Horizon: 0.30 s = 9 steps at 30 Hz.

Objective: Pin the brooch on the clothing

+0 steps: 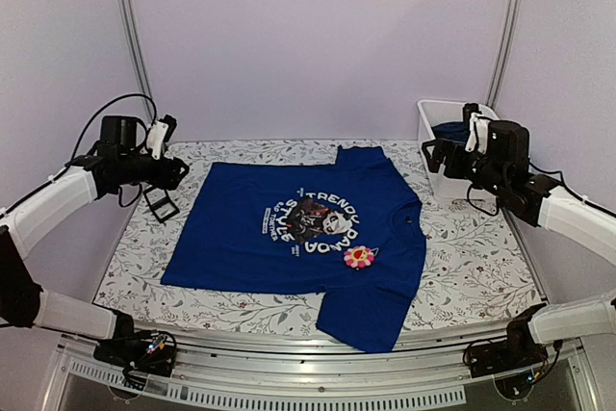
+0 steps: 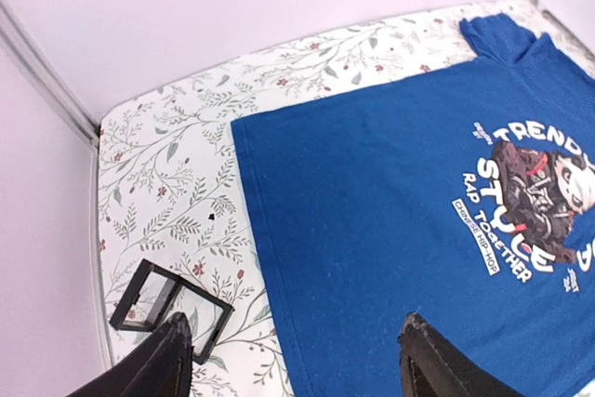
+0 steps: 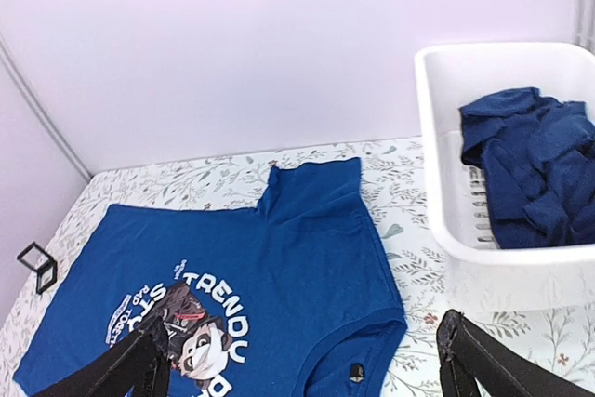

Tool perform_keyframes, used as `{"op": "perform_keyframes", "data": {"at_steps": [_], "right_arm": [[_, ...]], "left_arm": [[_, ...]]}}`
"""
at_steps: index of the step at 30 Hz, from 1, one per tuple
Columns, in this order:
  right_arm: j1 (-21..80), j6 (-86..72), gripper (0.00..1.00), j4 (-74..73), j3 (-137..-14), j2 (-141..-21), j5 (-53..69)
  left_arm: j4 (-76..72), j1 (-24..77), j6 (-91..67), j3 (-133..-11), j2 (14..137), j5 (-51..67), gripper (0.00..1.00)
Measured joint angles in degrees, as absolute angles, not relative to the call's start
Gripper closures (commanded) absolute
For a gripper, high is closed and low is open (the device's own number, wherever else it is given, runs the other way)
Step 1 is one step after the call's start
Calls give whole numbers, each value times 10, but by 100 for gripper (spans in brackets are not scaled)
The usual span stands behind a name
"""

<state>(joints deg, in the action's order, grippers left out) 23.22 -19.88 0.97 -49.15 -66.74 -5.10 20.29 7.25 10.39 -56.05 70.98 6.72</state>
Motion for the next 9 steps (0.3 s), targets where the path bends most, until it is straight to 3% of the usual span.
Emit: {"op": "perform_keyframes", "data": {"at_steps": [6, 9], "right_arm": [[232, -255, 1, 27, -359, -577, -163], [232, -255, 1, 39, -301, -537, -204]], "left_arm": [[35, 60, 2, -386, 652, 7, 8], [-45, 55, -23, -310, 635, -23, 6]]}}
